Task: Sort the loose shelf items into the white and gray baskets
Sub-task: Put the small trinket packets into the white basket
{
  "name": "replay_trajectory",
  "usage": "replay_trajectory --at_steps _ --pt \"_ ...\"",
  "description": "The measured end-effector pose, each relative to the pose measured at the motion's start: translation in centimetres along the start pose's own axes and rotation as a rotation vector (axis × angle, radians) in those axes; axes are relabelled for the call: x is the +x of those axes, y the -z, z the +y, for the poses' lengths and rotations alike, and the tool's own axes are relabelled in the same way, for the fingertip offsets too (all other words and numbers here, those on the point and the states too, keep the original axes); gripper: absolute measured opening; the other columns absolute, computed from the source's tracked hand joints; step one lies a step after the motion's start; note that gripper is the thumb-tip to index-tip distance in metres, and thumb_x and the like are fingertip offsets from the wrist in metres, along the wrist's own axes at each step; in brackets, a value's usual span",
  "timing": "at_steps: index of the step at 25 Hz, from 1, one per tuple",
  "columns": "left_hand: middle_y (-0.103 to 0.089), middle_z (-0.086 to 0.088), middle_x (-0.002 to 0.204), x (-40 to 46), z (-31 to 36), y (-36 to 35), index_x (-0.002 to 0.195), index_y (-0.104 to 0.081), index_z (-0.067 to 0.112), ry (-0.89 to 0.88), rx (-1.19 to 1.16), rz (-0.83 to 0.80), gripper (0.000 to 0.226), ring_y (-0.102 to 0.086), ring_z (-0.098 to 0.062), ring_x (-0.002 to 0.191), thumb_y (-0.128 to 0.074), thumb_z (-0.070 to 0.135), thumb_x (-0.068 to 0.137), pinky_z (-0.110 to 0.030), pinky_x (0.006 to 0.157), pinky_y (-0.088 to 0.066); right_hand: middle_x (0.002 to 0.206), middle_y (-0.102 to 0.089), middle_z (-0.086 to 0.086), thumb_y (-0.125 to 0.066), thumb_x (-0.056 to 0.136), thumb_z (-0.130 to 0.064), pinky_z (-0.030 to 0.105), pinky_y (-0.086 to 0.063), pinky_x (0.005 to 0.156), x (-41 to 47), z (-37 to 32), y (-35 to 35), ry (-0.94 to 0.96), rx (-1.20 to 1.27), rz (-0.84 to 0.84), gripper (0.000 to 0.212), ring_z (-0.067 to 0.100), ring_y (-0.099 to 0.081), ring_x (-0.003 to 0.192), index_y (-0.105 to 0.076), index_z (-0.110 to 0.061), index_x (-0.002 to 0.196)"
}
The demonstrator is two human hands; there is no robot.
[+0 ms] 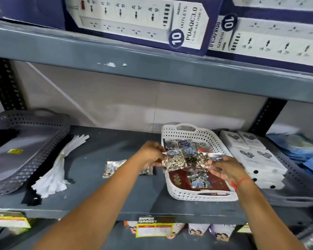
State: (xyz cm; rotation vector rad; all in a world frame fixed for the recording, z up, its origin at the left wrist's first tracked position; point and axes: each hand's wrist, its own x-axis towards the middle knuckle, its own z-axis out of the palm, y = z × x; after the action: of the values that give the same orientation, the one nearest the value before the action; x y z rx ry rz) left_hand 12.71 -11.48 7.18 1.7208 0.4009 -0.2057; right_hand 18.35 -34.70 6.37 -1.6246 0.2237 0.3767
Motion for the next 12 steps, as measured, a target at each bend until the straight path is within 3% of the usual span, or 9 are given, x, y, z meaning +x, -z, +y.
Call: replay_trajectory --at_steps 2,4,6,8,10,12 --pt "-0.060 -0.005 0.084 1.9 1.1 -2.7 0.101 -0.061 0.001 0.004 0.155 0.027 0.017 -0.065 -0.021 0.072 -0.056 -0.007 0.088 -0.016 0.045 -0.052 0.076 -0.054 0.009 -0.052 0.087 0.013 0.019 -0.053 0.041 2.4 -0.2 1.6 -0.066 -0.090 0.006 0.020 0.017 -0.052 0.066 -0.050 -0.007 0.081" --pt "-0.065 -0.012 0.114 4.1 1.4 -4.8 0.122 -0.056 -0.004 -0.019 0.327 0.088 0.032 -0.067 -0.032 0.102 -0.052 -0.003 0.090 -0.029 0.071 -0.059 0.073 -0.052 0.010 -0.048 0.088 0.013 0.024 -0.052 0.046 4.5 -0.1 2.5 -0.095 -0.214 0.019 0.025 0.019 -0.052 0.066 -0.048 -0.007 0.073" --pt "-0.061 -0.020 0.127 5.7 1.3 -6.1 0.125 -0.054 -0.005 -0.037 0.473 0.157 0.035 -0.062 -0.035 0.114 -0.046 0.002 0.091 -0.040 0.093 -0.055 0.080 -0.056 0.010 -0.048 0.089 0.010 0.027 -0.050 0.055 6.9 0.5 2.9 -0.137 -0.362 0.020 0.023 0.022 -0.056 0.073 -0.051 -0.008 0.073" --pt "-0.058 -0.021 0.131 6.7 1.2 -6.8 0.128 -0.051 -0.004 -0.038 0.669 0.184 0.038 -0.059 -0.033 0.118 -0.043 -0.002 0.091 -0.040 0.098 -0.051 0.096 -0.066 0.015 -0.050 0.087 0.002 0.037 -0.054 0.068 8.5 1.3 2.9 -0.146 -0.585 0.038 0.011 0.027 -0.064 0.080 -0.060 -0.001 0.091" --pt "-0.054 -0.018 0.135 7.1 1.3 -7.5 0.136 -0.044 0.000 -0.057 0.868 0.201 0.047 -0.057 -0.031 0.120 -0.043 -0.007 0.090 -0.037 0.095 -0.051 0.105 -0.069 0.020 -0.054 0.082 -0.009 0.041 -0.056 0.078 10.0 2.1 2.9 -0.102 -0.855 0.051 0.035 0.033 -0.069 0.088 -0.061 0.001 0.115" --pt "-0.050 -0.016 0.139 7.2 1.2 -8.1 0.141 -0.038 0.003 -0.065 1.033 0.218 0.054 -0.057 -0.030 0.121 -0.048 -0.006 0.089 -0.037 0.094 -0.051 0.104 -0.064 0.022 -0.056 0.084 -0.013 0.038 -0.055 0.073 9.8 2.1 2.6 -0.015 -1.039 0.117 0.047 0.029 -0.066 0.086 -0.050 -0.002 0.129"
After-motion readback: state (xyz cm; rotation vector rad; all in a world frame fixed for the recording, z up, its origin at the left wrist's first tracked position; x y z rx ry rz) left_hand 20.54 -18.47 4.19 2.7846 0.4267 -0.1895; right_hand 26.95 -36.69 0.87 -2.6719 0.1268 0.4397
